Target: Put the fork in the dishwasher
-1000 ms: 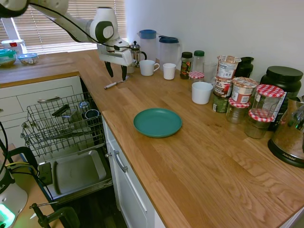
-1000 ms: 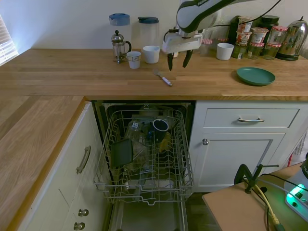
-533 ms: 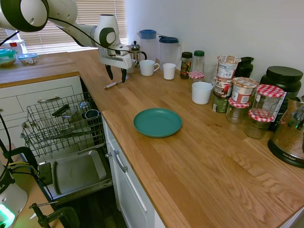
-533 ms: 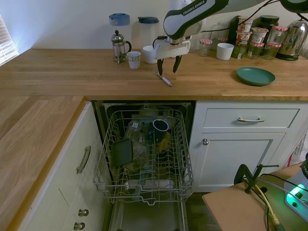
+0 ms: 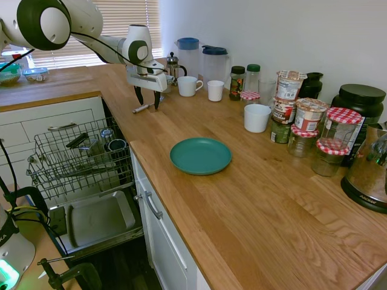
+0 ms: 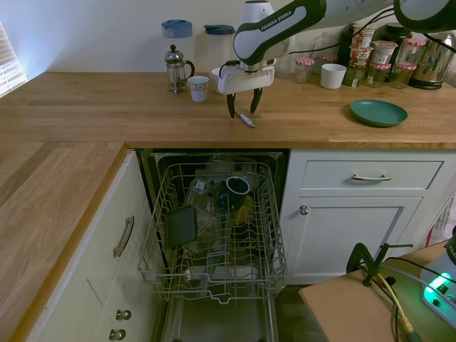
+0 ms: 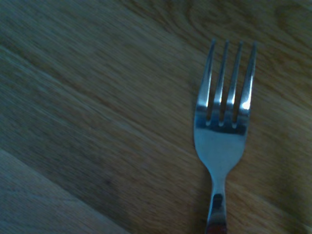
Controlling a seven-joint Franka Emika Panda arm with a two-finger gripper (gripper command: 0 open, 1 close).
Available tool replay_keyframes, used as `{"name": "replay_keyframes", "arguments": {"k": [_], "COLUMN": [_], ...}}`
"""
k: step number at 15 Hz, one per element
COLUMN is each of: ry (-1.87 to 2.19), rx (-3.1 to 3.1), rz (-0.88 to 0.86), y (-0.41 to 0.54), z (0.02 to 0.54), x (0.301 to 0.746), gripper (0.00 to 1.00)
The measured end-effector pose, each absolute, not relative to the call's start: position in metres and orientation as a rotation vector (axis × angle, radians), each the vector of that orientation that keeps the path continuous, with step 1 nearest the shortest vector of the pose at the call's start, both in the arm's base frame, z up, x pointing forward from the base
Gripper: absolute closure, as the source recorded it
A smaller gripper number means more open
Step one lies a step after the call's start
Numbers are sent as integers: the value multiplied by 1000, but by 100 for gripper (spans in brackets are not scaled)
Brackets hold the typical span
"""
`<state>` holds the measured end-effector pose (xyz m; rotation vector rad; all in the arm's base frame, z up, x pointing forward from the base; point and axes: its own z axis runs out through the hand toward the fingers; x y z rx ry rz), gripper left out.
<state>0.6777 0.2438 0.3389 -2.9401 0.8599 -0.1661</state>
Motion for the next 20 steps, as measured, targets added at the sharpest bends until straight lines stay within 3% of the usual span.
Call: {"name": "replay_keyframes", "arguments": {"k": [20], "ry": [884], "rx": [-2950], "rz": [-135], "y": [244], "z": [336], "x": [676], "gripper": [100]}}
